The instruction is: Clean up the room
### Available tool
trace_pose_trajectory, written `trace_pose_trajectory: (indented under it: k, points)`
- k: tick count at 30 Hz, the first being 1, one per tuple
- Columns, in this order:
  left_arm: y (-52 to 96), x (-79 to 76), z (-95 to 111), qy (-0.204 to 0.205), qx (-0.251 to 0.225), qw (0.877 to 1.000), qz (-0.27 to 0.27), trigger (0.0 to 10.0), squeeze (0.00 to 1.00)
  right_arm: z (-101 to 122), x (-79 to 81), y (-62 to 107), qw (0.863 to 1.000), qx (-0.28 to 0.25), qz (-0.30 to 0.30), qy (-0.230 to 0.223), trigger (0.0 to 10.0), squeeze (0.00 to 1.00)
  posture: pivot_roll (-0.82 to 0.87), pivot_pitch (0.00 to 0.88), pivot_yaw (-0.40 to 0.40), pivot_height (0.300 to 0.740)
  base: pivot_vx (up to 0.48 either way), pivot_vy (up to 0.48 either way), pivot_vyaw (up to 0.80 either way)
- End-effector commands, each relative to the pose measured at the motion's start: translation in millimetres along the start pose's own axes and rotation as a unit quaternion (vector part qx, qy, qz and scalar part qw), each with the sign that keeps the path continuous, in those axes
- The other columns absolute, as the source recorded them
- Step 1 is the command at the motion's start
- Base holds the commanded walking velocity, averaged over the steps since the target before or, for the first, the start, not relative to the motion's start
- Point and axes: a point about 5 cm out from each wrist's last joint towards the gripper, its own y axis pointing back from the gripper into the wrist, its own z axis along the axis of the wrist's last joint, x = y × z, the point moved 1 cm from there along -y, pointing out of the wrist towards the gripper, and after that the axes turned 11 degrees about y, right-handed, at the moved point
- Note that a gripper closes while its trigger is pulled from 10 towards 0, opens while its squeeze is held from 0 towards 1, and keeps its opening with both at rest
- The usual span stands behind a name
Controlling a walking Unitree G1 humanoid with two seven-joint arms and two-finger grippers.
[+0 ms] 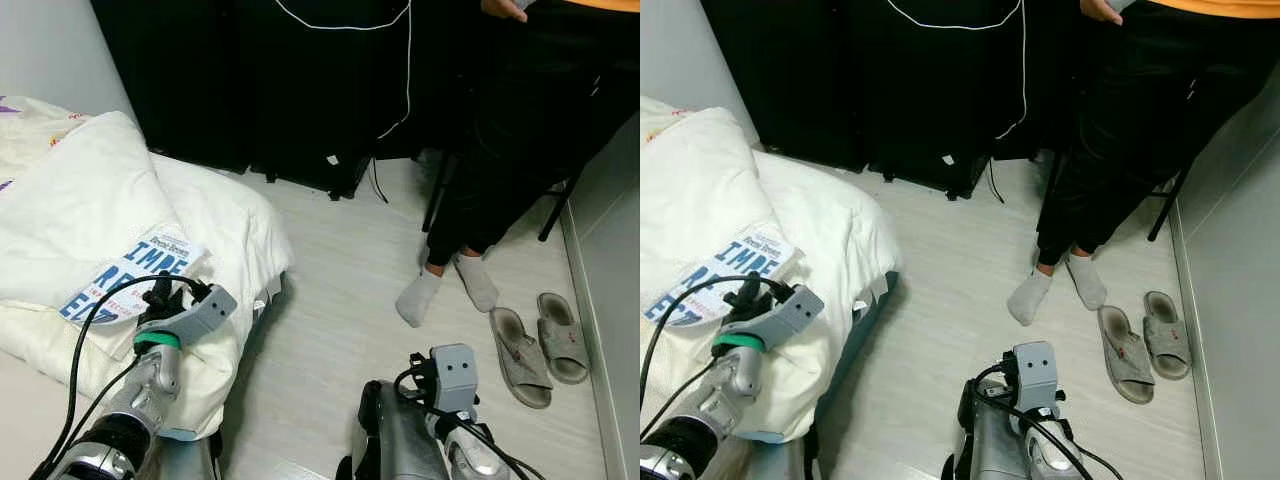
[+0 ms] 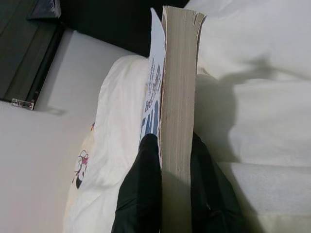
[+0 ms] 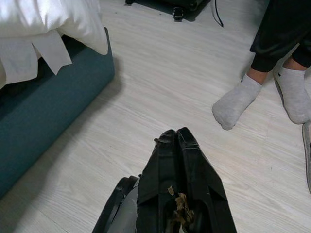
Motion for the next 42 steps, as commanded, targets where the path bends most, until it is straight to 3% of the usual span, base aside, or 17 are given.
trace_pose_trajectory:
  k: [1, 5, 7, 9, 10, 12, 13, 14, 15, 16, 19, 20, 21, 23, 26, 32, 42]
  points:
    - [-7.8, 15.0, 14.5, 0.042, -0.033, 0.998, 0.034, 0.0, 0.0, -5.1, 4.6, 2.8, 1.0, 0.012, 0.004, -0.004, 10.0, 0.0, 0.02, 0.083, 0.013, 0.54, 0.0, 0.0, 0.0]
    - [-12.6, 28.4, 47.9, 0.101, -0.107, 0.988, 0.051, 0.0, 0.0, -3.8, 3.7, 2.2, 1.0, 0.009, 0.004, -0.003, 10.0, 0.0, 0.03, 0.085, 0.011, 0.54, 0.0, 0.0, 0.0]
    - [-16.4, 51.8, 103.2, 0.191, -0.204, 0.958, 0.058, 0.0, 0.0, -0.8, 0.7, 0.5, 1.0, 0.002, 0.003, 0.0, 10.0, 0.0, 0.03, 0.082, 0.003, 0.54, 0.0, 0.0, 0.0]
    - [-16.4, 51.8, 103.2, 0.191, -0.204, 0.958, 0.058, 0.0, 0.0, -0.8, 0.7, 0.5, 1.0, 0.002, 0.003, 0.0, 10.0, 0.0, 0.03, 0.082, 0.003, 0.54, 0.0, 0.0, 0.0]
    - [-16.7, 69.3, 137.7, 0.236, -0.257, 0.936, 0.059, 10.0, 0.0, 3.4, -0.8, -1.8, 1.0, -0.007, 0.003, 0.002, 10.0, 0.0, 0.03, 0.082, 0.003, 0.54, 0.0, 0.0, 0.0]
    - [-16.7, 69.3, 137.7, 0.236, -0.257, 0.936, 0.059, 10.0, 0.0, 3.4, -0.8, -1.8, 1.0, -0.007, 0.003, 0.002, 10.0, 0.0, 0.03, 0.082, 0.003, 0.54, 0.0, 0.0, 0.0]
    - [-14.7, 86.0, 169.2, 0.285, -0.297, 0.91, 0.051, 10.0, 0.0, 12.0, -2.3, -5.6, 1.0, -0.026, 0.001, 0.001, 10.0, 0.0, 0.04, 0.078, -0.001, 0.54, 0.0, 0.0, 0.0]
    - [-14.7, 86.0, 169.2, 0.285, -0.297, 0.91, 0.051, 10.0, 0.0, 12.0, -2.3, -5.6, 1.0, -0.026, 0.001, 0.001, 10.0, 0.0, 0.04, 0.078, -0.001, 0.54, 0.0, 0.0, 0.0]
    - [-11.2, 98.0, 194.0, 0.346, -0.319, 0.882, 0.025, 10.0, 0.0, 25.7, -3.8, -10.6, 0.998, -0.055, -0.005, -0.003, 10.0, 0.0, 0.03, 0.073, -0.001, 0.54, 0.0, 0.0, 0.0]
    - [-11.2, 98.0, 194.0, 0.346, -0.319, 0.882, 0.025, 10.0, 0.0, 25.7, -3.8, -10.6, 0.998, -0.055, -0.005, -0.003, 10.0, 0.0, 0.03, 0.073, -0.001, 0.54, 0.0, 0.0, 0.0]
    - [8.9, 70.6, 217.0, 0.511, -0.242, 0.792, -0.233, 10.0, 0.0, 80.3, -7.6, -21.9, 0.986, -0.164, -0.023, -0.024, 10.0, 0.0, 0.02, 0.061, 0.001, 0.54, 0.0, 0.0, 0.0]
    - [17.1, 57.1, 213.2, 0.53, -0.203, 0.766, -0.3, 10.0, 0.0, 91.8, -8.8, -23.3, 0.982, -0.185, -0.027, -0.021, 10.0, 0.0, 0.02, 0.061, 0.001, 0.54, 0.0, 0.0, 0.0]
    - [17.1, 57.1, 213.2, 0.53, -0.203, 0.766, -0.3, 10.0, 0.0, 91.8, -8.8, -23.3, 0.982, -0.185, -0.027, -0.021, 10.0, 0.0, 0.02, 0.061, 0.001, 0.54, 0.0, 0.0, 0.0]
    - [35.8, 46.8, 207.4, 0.558, -0.183, 0.711, -0.386, 10.0, 0.0, 109.1, -10.4, -24.4, 0.975, -0.215, -0.027, -0.036, 10.0, 0.0, 0.02, 0.061, 0.0, 0.54, 0.0, 0.0, 0.0]
    - [40.1, 46.1, 206.2, 0.554, -0.189, 0.706, -0.4, 10.0, 0.0, 111.6, -10.5, -24.8, 0.975, -0.218, -0.027, -0.039, 10.0, 0.0, 0.02, 0.061, 0.0, 0.54, 0.0, 0.0, 0.0]
    - [42.6, 21.1, 173.1, 0.508, -0.13, 0.758, -0.387, 10.0, 0.0, 108.3, -3.9, -24.6, 0.976, -0.211, -0.023, -0.04, 10.0, 0.0, 0.03, 0.061, -0.004, 0.563, 0.0, 0.0, 0.0]
    - [47.4, 12.6, 145.9, 0.477, -0.064, 0.775, -0.409, 10.0, 0.0, 103.5, -1.8, -17.8, 0.981, -0.188, -0.016, -0.044, 10.0, 0.0, 0.03, 0.064, -0.005, 0.602, 0.0, 0.0, 0.0]
